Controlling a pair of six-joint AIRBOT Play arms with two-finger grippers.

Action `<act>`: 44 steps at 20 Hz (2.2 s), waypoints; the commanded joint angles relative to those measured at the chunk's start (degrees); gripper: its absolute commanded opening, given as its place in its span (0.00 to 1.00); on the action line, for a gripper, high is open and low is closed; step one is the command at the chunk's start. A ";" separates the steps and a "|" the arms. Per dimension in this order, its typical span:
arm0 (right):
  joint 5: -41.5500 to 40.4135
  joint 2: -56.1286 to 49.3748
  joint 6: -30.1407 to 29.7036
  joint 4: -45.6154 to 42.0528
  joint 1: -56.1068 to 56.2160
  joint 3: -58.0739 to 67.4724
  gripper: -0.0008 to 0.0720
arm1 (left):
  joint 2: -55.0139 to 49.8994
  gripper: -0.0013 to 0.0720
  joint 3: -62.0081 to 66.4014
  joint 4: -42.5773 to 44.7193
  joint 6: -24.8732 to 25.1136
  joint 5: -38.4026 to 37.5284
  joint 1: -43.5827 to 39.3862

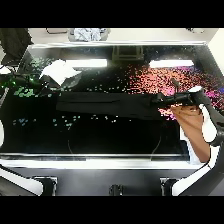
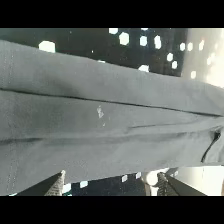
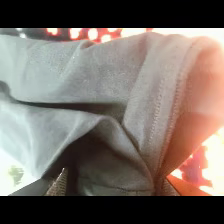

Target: Fold the shirts.

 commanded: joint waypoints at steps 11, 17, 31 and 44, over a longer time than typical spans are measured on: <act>10.21 -0.31 -6.84 5.33 -0.59 0.00 0.97 | 0.02 0.98 0.02 -0.02 -0.20 -1.88 -1.07; 1.33 -0.13 -0.70 1.53 2.21 0.04 0.08 | 0.02 0.98 0.02 -0.02 -0.22 -1.97 -1.09; 3.19 29.62 6.16 -13.79 12.76 0.07 0.06 | -2.95 0.05 -5.49 -7.56 4.74 8.81 -29.05; 13.31 44.94 14.05 -15.54 12.96 0.07 0.07 | -17.07 0.05 -6.62 -31.65 0.57 30.56 -49.90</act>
